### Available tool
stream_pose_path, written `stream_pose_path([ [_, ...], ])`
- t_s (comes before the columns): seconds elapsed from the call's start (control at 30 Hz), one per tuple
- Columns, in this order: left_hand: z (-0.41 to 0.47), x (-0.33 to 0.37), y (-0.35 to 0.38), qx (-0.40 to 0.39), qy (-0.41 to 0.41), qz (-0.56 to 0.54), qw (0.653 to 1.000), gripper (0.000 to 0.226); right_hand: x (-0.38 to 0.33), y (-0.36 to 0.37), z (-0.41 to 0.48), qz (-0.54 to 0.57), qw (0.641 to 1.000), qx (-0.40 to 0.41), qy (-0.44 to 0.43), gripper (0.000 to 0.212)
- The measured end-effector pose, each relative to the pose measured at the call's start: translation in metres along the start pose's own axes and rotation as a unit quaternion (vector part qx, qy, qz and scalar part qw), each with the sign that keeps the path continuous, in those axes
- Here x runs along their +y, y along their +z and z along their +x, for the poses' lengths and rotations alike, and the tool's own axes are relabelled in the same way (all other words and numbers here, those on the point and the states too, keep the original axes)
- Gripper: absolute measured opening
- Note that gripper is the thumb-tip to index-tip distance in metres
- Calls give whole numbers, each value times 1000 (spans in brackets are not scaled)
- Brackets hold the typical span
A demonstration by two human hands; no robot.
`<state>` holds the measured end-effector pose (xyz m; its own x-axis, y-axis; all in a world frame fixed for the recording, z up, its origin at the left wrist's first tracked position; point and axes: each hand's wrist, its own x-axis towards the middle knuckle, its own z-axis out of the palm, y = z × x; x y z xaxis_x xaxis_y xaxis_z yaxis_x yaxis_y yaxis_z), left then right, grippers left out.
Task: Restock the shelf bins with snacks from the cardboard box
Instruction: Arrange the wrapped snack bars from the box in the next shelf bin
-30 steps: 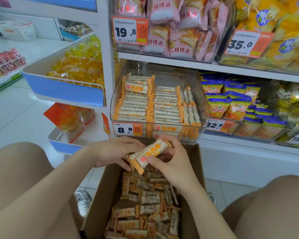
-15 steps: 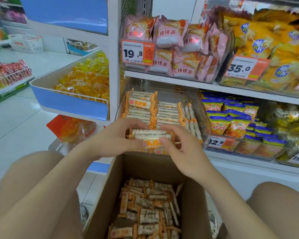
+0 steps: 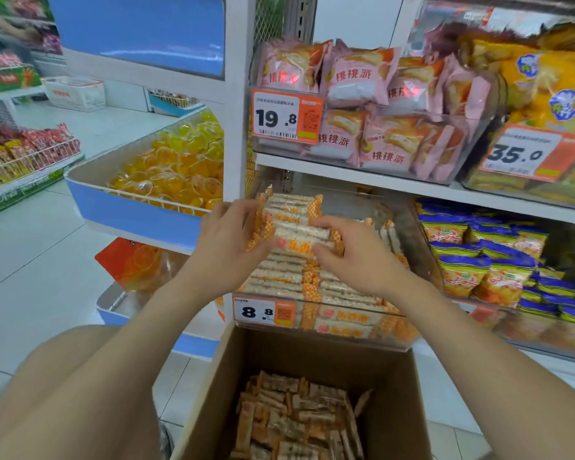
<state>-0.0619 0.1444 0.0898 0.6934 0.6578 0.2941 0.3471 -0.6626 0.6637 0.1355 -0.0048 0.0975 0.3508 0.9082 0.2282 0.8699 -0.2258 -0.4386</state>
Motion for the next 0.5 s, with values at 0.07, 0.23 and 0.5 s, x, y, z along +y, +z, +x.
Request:
stream_pose_path([
  [0.07, 6, -4, 8, 16, -60, 2, 998, 58, 8, 8, 21, -31, 999, 20, 4, 46],
  [0.23, 14, -7, 29, -48, -118, 69, 989, 47, 20, 42, 54, -86, 995, 25, -31, 48],
  [0.5, 9, -5, 49, 3, -86, 138, 987, 53, 18, 71, 69, -147, 989, 16, 11, 50],
])
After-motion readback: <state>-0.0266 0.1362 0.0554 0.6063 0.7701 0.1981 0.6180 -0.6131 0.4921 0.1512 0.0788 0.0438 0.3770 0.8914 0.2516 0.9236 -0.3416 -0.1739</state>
